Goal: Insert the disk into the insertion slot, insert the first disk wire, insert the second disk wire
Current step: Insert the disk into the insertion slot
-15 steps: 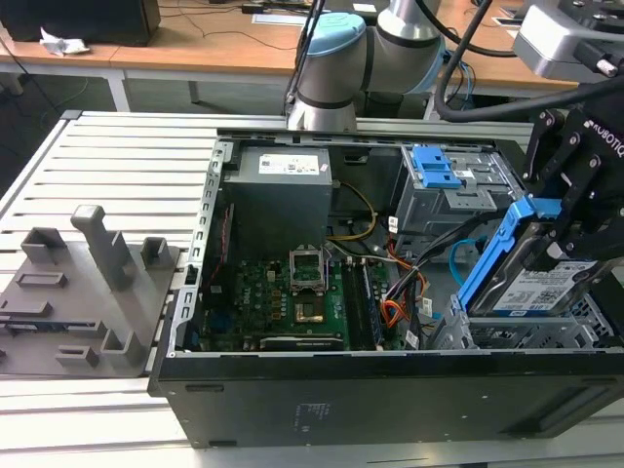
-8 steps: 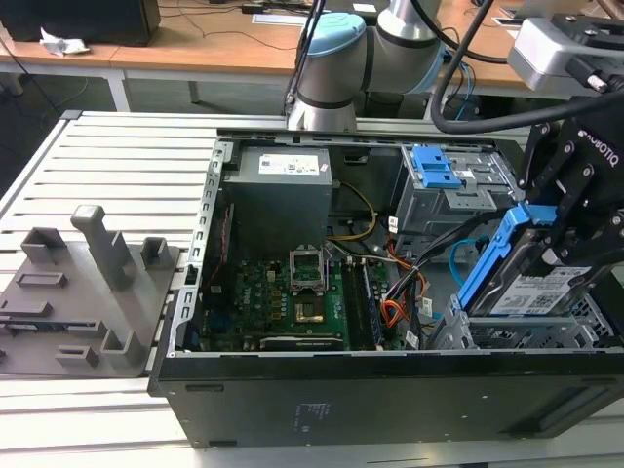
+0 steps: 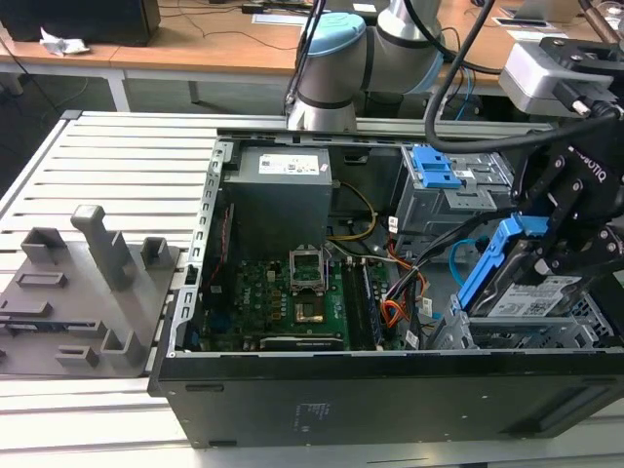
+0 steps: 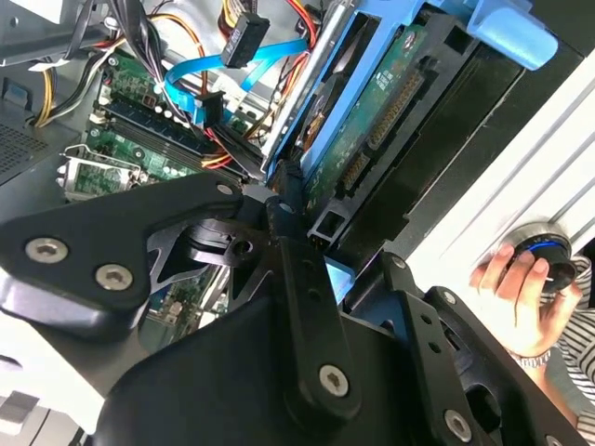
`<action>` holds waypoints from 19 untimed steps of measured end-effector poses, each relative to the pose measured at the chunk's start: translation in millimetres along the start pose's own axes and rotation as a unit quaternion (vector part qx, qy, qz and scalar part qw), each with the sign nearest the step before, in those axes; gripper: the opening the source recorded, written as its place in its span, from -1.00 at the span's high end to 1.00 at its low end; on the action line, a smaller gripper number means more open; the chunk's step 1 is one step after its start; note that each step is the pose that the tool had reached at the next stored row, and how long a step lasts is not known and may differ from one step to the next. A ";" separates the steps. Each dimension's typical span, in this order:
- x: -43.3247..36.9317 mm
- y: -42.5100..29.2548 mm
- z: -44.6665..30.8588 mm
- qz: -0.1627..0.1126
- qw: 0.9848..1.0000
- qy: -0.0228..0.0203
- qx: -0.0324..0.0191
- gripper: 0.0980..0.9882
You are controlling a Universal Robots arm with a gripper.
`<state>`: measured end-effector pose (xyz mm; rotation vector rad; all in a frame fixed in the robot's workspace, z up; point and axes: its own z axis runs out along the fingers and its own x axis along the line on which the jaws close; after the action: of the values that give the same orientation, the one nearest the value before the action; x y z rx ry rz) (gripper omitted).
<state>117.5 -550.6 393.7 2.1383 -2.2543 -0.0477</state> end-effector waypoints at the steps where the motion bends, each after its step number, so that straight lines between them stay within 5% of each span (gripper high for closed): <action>1: 0.0 0.0 0.0 0.000 1.000 0.000 0.000 0.39; 11: 0.0 -0.1 1.4 0.000 1.000 0.000 0.000 0.22; 13: 0.0 -0.1 1.7 0.000 1.000 0.000 0.000 0.41; 14: 0.0 -0.1 1.9 0.000 1.000 0.000 0.000 0.81; 15: 0.0 -0.1 2.0 0.000 1.000 0.000 0.000 0.96; 19: 0.0 -0.1 2.5 0.000 1.000 0.001 0.000 0.98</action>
<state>117.5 -550.6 391.2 2.1378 -2.2538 -0.0464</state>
